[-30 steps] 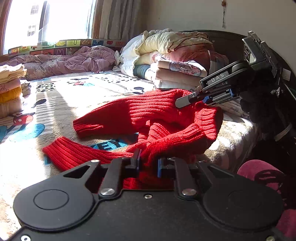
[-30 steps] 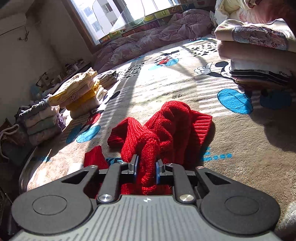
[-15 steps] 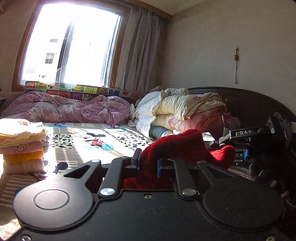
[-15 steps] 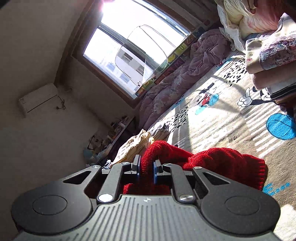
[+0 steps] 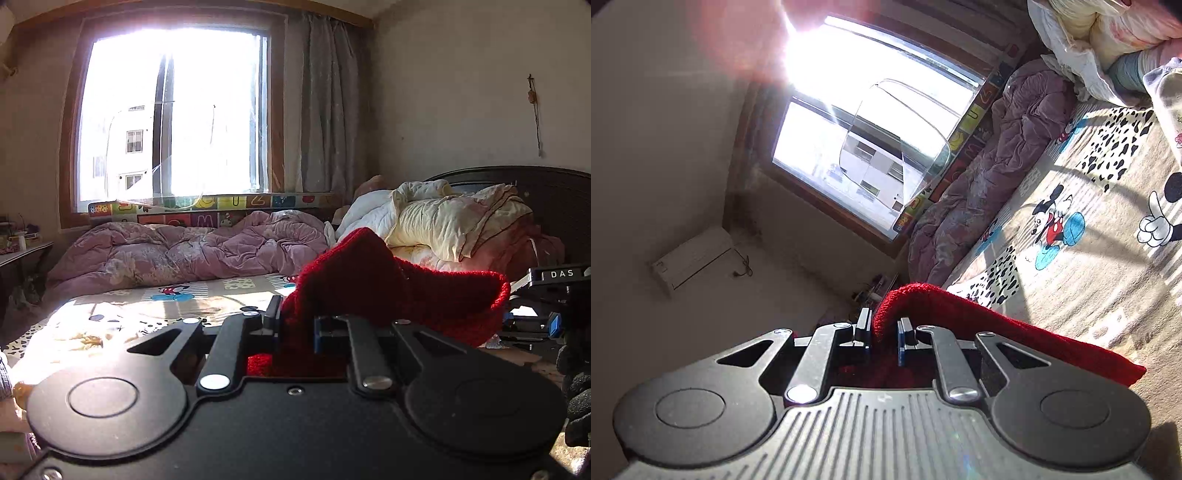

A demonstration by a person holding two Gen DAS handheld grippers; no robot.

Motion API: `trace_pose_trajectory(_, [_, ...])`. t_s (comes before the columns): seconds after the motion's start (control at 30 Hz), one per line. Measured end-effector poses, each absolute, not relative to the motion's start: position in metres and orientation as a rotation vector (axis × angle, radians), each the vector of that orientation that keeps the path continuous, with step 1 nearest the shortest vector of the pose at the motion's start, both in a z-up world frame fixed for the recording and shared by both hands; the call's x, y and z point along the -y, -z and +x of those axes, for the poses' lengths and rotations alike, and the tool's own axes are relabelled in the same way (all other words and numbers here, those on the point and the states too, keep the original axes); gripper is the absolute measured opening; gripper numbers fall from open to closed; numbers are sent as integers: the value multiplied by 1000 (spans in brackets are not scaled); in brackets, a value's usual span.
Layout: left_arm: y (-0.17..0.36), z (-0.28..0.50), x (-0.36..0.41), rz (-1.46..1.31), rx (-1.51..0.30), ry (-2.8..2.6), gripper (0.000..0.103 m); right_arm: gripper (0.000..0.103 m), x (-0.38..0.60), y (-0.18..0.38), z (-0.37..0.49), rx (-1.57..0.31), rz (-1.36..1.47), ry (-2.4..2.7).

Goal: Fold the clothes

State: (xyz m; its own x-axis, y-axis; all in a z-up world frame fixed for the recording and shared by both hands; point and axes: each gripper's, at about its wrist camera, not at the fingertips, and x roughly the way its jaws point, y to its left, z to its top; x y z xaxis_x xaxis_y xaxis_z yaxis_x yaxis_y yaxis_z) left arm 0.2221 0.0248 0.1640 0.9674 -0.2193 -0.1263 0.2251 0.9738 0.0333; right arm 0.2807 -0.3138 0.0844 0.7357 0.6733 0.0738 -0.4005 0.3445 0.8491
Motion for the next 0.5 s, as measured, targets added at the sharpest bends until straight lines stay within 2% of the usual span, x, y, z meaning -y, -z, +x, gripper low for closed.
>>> trace_pose_trajectory(0.1, [-167,229,-30,77,-112,212,13,15,310,-90,292,-263,1006,-715])
trace_pose_trajectory(0.2, [-144,220,-31,157,-157,223,13,15,309,-74,288,-273,997,-689])
trace_pose_trajectory(0.5, [17,123,-10,409,-444,327,14,15,310,93,186,-593,1104,-548])
